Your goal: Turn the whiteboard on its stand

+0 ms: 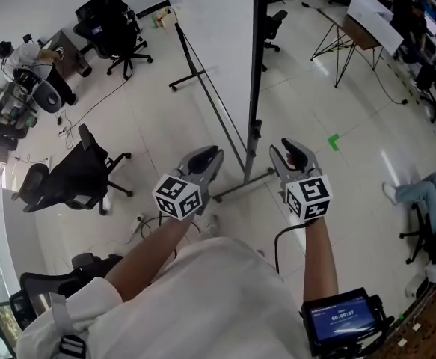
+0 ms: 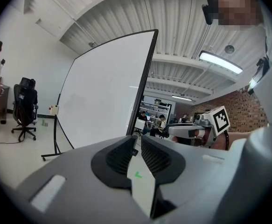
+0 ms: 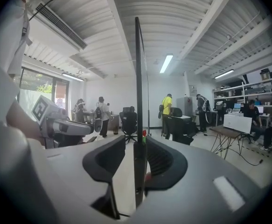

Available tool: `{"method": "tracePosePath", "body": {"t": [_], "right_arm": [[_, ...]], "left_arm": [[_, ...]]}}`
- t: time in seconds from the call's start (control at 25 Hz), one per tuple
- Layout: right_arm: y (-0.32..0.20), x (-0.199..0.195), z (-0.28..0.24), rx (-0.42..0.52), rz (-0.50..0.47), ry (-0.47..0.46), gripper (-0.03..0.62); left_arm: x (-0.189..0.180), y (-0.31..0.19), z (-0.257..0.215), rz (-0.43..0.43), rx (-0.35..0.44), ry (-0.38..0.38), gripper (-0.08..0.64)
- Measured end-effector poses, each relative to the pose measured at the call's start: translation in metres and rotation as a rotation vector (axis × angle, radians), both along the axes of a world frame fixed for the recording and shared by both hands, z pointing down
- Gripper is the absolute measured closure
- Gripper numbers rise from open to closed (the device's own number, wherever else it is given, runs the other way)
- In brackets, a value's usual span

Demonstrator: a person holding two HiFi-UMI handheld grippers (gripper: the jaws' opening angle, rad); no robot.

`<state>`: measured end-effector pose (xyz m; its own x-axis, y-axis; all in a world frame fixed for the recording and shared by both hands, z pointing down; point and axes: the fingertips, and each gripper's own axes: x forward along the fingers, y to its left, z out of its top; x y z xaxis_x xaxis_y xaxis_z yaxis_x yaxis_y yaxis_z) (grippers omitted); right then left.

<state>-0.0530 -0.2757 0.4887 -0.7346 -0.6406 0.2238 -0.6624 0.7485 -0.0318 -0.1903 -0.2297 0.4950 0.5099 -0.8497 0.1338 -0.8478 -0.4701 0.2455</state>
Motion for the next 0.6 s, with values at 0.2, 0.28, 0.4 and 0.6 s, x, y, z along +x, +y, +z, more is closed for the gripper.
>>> {"method": "tracePosePath", "body": {"t": [0.2,0.28,0.4,0.6], "right_arm": [[-0.013,-0.016,0.023,-0.027,-0.008,0.031,0.442],[-0.02,-0.023,0.033,-0.039,-0.009,0.049,0.429],[-0.033,-0.032,0.051,-0.055,0.009,0.081,0.396],[-0.063,-0.049,0.082,-0.073,0.067,0.112,0.382]], "left_arm": [[-0.006,-0.003,0.009,0.004,-0.02,0.0,0.495],[-0.007,-0.005,0.009,0.007,-0.023,-0.001,0.495],[-0.009,-0.007,0.012,0.013,-0.029,-0.001,0.495],[-0.018,-0.02,0.021,0.024,-0.039,0.002,0.494]]}}
